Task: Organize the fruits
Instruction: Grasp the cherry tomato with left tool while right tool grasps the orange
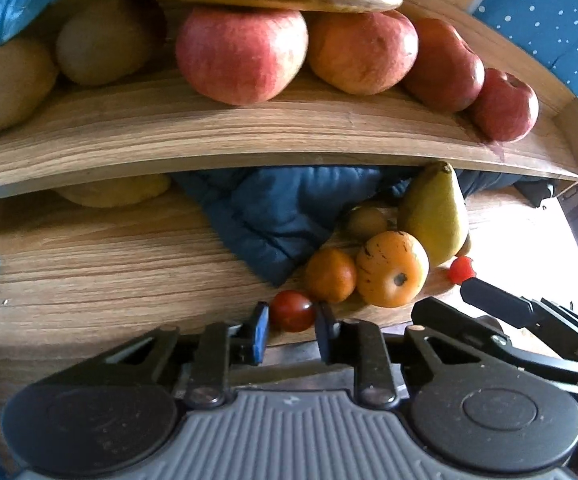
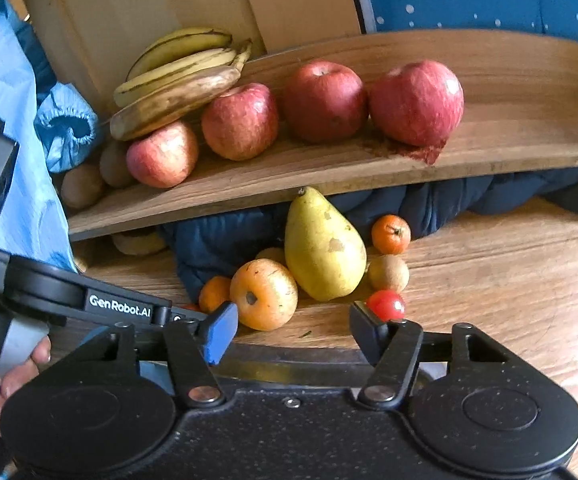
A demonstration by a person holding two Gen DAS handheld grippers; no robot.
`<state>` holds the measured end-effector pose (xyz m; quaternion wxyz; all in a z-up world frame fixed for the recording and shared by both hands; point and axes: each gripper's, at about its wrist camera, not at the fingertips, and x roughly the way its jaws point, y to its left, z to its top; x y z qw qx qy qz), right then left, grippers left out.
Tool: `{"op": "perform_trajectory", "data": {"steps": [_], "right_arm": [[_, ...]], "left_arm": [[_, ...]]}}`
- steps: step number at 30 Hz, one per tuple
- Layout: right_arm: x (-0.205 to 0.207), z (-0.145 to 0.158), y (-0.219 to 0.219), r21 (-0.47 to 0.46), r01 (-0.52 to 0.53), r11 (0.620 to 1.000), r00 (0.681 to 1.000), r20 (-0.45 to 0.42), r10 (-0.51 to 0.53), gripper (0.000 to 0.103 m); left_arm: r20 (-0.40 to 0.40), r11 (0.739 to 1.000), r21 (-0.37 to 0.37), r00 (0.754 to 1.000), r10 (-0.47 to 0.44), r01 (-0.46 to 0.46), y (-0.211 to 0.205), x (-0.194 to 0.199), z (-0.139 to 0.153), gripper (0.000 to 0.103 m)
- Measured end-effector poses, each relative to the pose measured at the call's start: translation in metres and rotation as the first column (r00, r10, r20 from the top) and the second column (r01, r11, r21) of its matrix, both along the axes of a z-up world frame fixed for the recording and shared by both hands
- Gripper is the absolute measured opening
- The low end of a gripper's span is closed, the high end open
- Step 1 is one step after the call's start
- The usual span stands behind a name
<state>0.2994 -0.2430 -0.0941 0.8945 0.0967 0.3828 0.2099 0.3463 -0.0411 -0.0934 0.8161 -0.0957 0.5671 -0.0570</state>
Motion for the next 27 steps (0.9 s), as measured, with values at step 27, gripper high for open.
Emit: {"op": "perform_trajectory", "data": {"steps": [27], "right_arm": [[0.03,-0.017,0.019,0.106,0.067,0.992,0.988,-0.144,-0.052,0.053]], "left_arm": [[0.001,0.997,0.019,0.997,0.072,-0.072,0.023,0.002,0.0,0.026]]}}
